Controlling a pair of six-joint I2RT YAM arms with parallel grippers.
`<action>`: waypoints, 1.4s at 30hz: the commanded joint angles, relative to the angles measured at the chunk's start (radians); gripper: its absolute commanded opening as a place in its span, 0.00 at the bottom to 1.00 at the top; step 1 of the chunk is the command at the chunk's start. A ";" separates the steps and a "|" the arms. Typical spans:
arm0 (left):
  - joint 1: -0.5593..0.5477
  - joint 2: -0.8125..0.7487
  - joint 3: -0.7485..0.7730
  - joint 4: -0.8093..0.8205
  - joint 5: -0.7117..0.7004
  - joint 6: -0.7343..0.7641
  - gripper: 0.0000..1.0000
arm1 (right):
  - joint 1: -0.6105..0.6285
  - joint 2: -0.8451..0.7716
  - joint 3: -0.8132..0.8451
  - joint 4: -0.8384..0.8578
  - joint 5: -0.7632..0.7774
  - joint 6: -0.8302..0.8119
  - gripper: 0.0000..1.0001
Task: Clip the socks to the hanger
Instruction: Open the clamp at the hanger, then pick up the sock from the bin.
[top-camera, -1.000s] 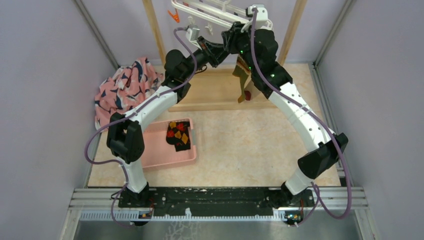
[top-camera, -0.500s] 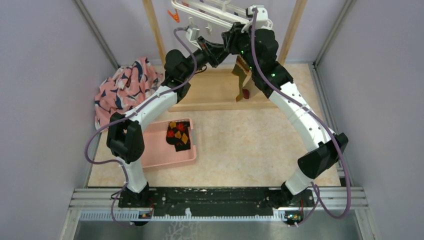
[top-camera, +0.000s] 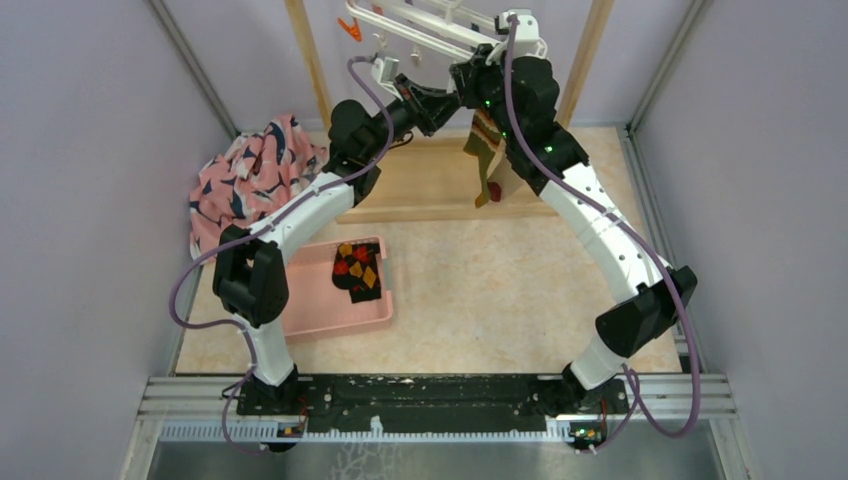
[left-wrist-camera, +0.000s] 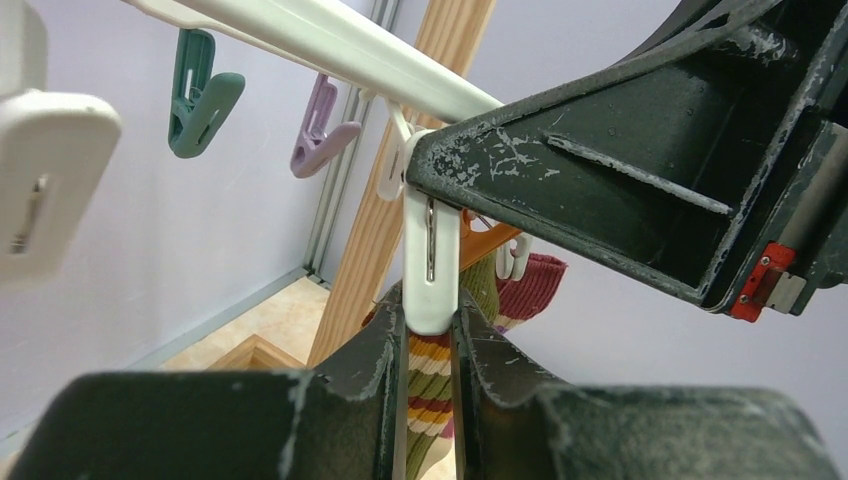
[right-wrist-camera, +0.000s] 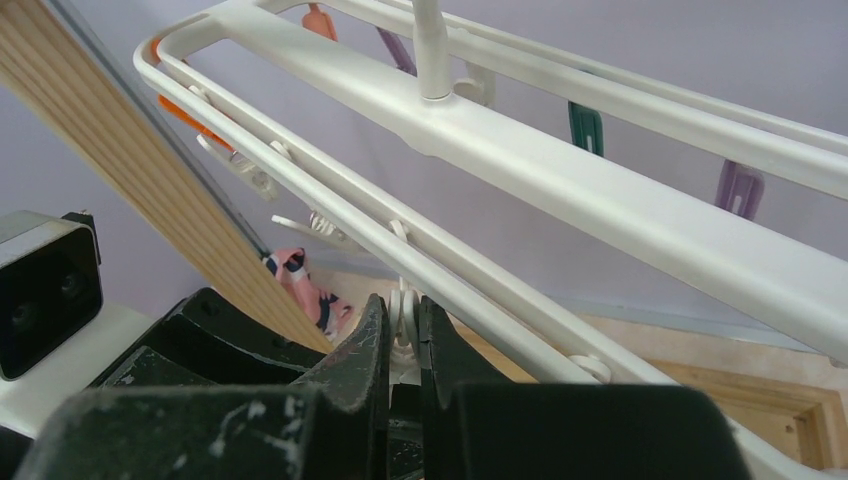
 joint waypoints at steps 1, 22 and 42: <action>-0.001 -0.046 -0.014 0.043 0.028 0.003 0.00 | -0.012 -0.002 0.024 0.026 -0.012 0.012 0.00; 0.003 -0.344 -0.488 -0.211 -0.071 0.291 0.32 | -0.029 0.007 0.039 0.037 -0.092 0.033 0.00; 0.003 -0.837 -0.935 -1.024 -0.885 0.001 0.83 | -0.061 -0.012 -0.042 0.090 -0.148 0.063 0.00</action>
